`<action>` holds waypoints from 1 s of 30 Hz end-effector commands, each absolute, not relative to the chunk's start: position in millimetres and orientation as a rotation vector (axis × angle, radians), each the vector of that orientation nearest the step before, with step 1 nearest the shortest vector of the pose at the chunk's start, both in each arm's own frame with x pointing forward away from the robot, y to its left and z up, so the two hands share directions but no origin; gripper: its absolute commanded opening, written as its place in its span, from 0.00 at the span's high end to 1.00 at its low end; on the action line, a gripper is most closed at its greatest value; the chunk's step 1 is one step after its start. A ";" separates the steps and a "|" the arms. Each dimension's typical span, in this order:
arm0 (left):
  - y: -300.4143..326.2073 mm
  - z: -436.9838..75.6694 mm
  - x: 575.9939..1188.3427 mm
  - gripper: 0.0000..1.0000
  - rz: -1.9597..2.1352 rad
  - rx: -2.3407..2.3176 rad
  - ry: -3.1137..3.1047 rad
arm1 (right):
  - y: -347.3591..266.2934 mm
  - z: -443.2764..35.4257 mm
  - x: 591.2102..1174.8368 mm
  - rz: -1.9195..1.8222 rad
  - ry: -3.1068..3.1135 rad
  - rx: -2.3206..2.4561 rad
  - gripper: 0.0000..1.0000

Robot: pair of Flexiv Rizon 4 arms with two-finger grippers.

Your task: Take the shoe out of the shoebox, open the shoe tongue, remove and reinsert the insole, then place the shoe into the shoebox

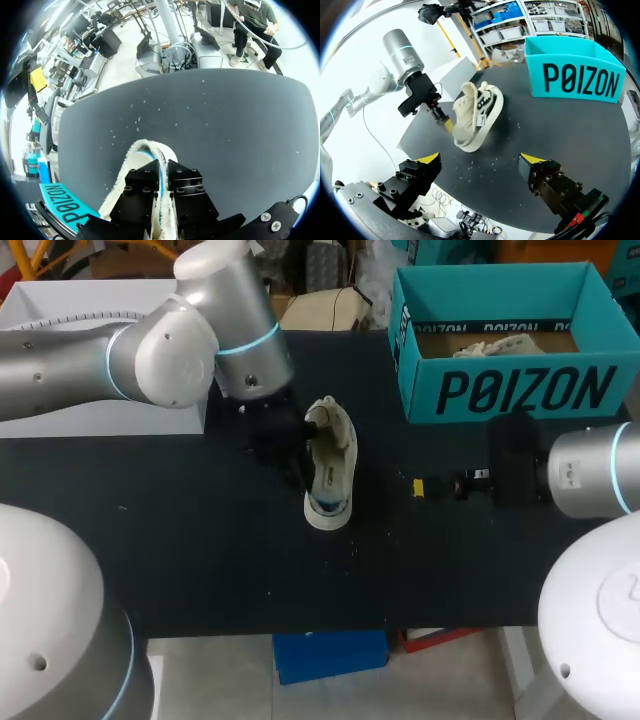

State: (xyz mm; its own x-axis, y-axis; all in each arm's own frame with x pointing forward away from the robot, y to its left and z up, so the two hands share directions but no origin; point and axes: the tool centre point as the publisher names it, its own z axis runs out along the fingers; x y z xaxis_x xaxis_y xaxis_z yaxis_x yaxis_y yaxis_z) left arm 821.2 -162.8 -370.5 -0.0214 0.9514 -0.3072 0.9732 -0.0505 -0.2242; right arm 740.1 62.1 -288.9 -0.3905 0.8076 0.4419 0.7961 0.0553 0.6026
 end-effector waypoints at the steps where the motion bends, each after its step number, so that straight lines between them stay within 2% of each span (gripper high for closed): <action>1: -166.8 -378.5 825.2 0.89 -0.599 2.155 2.133 | 61.1 -289.0 741.1 1.278 2.280 1.732 0.00; 10: -174.1 -387.8 822.4 0.91 -0.648 2.156 2.137 | 61.1 -289.0 741.1 1.278 2.280 1.732 0.00; 12: -174.2 -388.6 821.0 0.94 -0.655 2.157 2.138 | 61.1 -289.0 741.1 1.278 2.280 1.732 0.00; 13: -174.1 -388.8 820.3 1.00 -0.657 2.158 2.138 | 61.1 -289.0 741.1 1.278 2.280 1.732 0.00; 29: -169.8 -366.3 816.3 1.00 -0.663 2.151 2.119 | 61.1 -289.0 741.1 1.278 2.280 1.732 0.00; 30: -168.7 -365.2 816.1 0.97 -0.665 2.150 2.120 | 61.1 -289.0 741.1 1.278 2.280 1.732 0.00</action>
